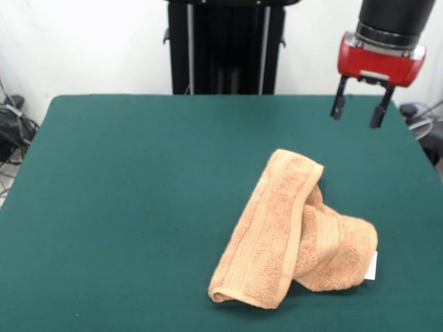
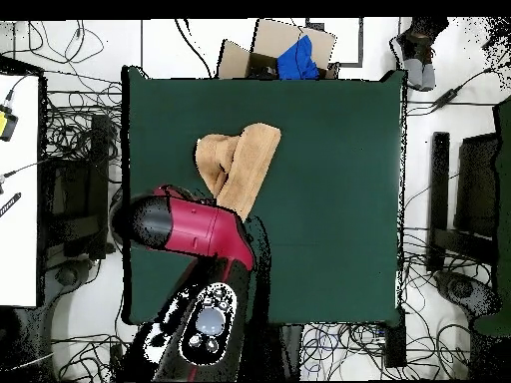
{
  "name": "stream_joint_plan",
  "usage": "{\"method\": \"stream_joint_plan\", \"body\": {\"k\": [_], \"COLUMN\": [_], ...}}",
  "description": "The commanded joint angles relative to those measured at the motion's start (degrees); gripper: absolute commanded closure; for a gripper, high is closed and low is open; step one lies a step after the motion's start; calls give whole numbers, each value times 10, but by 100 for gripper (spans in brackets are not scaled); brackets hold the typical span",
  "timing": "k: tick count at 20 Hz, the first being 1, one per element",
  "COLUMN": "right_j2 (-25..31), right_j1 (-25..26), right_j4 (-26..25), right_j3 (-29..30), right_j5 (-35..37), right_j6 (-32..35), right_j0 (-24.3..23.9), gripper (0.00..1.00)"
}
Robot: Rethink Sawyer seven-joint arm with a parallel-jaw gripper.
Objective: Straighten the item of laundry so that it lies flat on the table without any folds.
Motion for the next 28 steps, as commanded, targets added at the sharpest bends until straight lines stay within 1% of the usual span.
{"method": "stream_joint_plan", "body": {"k": [1,8,11,13,16,22,28], "right_j2": [-33,-25,-27,-34,-43,-49,-72], "right_j1": [17,25,33,42,63,116,167], "right_j4": [40,57,62,65,73,89,108], "right_j3": [-20,-38,-57,-80,-116,-180,-242], "right_j5": [13,20,29,44,58,62,67], "right_j6": [186,189,189,193,203,211,230], "right_j0": [-16,-40,-47,-50,-52,-61,-54], "gripper": [0,0,0,0,0,0,0]}}
